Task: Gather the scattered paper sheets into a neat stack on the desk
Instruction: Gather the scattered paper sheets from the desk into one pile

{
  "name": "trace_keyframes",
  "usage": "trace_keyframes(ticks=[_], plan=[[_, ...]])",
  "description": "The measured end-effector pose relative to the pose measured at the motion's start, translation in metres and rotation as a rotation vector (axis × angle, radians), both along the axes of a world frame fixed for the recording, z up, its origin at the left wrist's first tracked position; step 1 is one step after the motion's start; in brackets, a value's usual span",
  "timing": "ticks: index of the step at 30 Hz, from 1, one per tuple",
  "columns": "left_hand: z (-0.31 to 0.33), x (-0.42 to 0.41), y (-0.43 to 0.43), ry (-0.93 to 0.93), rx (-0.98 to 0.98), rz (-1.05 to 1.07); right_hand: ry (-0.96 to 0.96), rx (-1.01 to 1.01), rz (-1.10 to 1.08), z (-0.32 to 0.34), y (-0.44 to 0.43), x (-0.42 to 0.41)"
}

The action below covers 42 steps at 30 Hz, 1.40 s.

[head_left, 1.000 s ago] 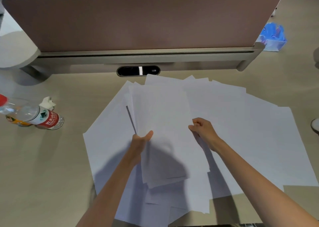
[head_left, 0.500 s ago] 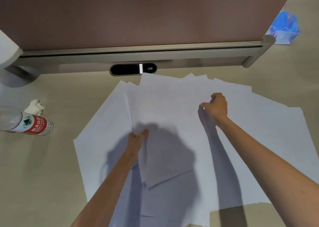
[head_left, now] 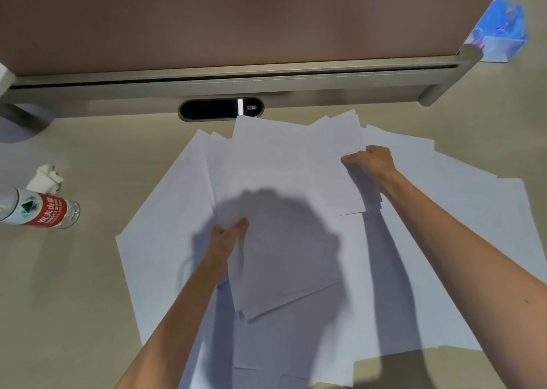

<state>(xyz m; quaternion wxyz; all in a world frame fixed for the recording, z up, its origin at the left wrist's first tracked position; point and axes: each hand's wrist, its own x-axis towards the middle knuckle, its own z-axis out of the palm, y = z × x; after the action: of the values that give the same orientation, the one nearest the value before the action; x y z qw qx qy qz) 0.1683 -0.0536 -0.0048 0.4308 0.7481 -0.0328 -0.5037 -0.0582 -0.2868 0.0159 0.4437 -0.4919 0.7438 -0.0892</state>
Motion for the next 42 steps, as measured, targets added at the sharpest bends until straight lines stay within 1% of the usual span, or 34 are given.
trace_keyframes(ticks=[6, 8, 10, 13, 16, 17, 20, 22, 24, 26, 30, 33, 35, 38, 40, 42], plan=[[0.002, 0.002, 0.000, 0.040, 0.016, 0.027, -0.103, 0.096, -0.083, 0.002, -0.012, -0.007], [0.001, 0.005, 0.000, 0.036, 0.018, 0.032, -0.158, 0.145, -0.069, 0.005, -0.013, -0.005], [0.002, 0.004, 0.001, 0.045, 0.012, 0.032, -0.206, 0.138, -0.027, 0.011, -0.012, -0.001], [-0.001, 0.006, 0.001, 0.046, 0.007, -0.003, -0.247, -0.021, 0.085, 0.018, -0.011, 0.010], [-0.001, 0.006, 0.001, 0.051, -0.013, -0.031, -0.255, -0.172, 0.258, 0.022, -0.010, 0.023], [0.000, 0.006, 0.002, 0.055, -0.022, -0.034, -0.228, -0.199, 0.300, 0.023, -0.009, 0.028], [0.002, 0.006, 0.003, 0.060, -0.034, -0.044, -0.044, -0.303, 0.393, 0.025, -0.007, 0.037], [0.004, 0.007, 0.003, 0.082, -0.034, -0.040, -0.006, -0.349, 0.410, 0.027, -0.003, 0.036], [0.005, 0.008, 0.005, 0.136, -0.042, -0.019, -0.023, -0.409, 0.430, 0.030, 0.002, 0.031], [0.005, 0.010, 0.010, 0.195, -0.071, 0.019, -0.097, -0.412, 0.354, 0.032, 0.007, 0.024], [0.010, 0.010, 0.020, 0.258, -0.155, 0.040, -0.291, -0.305, -0.040, 0.025, 0.029, 0.004], [0.011, 0.005, 0.029, 0.261, -0.119, 0.031, -0.387, -0.253, -0.225, 0.017, 0.073, -0.014], [0.011, 0.002, 0.031, 0.250, -0.069, 0.025, -0.443, -0.226, -0.292, 0.010, 0.106, -0.022], [0.011, -0.003, 0.033, 0.221, -0.036, -0.030, -0.458, -0.147, -0.393, -0.001, 0.150, -0.032], [0.012, -0.003, 0.030, 0.198, -0.037, -0.076, -0.417, -0.133, -0.353, -0.002, 0.167, -0.040], [0.015, -0.003, 0.026, 0.171, -0.051, -0.116, -0.368, -0.184, -0.313, 0.000, 0.169, -0.050]])
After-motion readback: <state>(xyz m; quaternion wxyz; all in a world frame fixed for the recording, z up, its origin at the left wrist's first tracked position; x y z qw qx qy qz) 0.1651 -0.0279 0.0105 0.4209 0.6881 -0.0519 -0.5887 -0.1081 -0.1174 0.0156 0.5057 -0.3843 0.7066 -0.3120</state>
